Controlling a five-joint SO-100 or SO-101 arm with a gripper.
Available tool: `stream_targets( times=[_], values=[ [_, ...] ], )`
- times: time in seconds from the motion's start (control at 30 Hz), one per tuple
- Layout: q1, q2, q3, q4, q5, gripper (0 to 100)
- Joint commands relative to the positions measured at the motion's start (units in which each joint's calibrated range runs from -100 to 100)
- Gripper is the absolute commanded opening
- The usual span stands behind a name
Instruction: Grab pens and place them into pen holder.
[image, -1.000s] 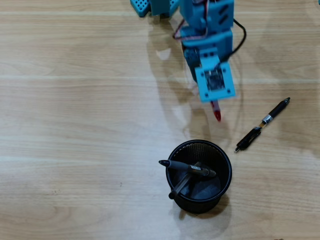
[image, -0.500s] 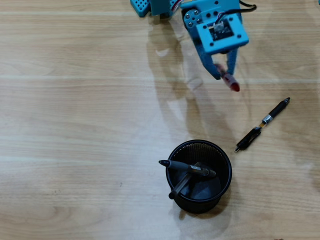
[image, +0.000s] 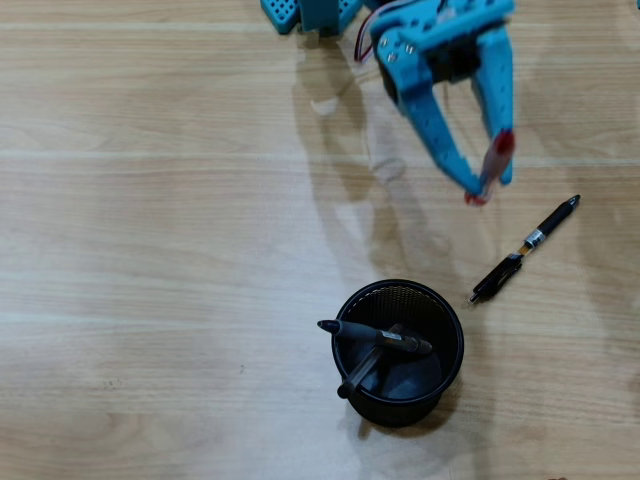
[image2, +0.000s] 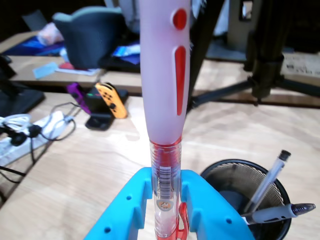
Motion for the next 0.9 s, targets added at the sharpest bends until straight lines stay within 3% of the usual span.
stream_targets(
  times=[0.0, 0.33, 0.6, 0.87],
  values=[
    [2.50, 1.50, -0.23, -1.65, 0.36, 2],
    [10.30, 9.98, -0.23, -11.55, 3.66, 2],
    [9.03, 19.05, -0.32, -25.67, 4.17, 2],
    [7.67, 22.50, -0.32, -28.52, 4.12, 2]
  ],
)
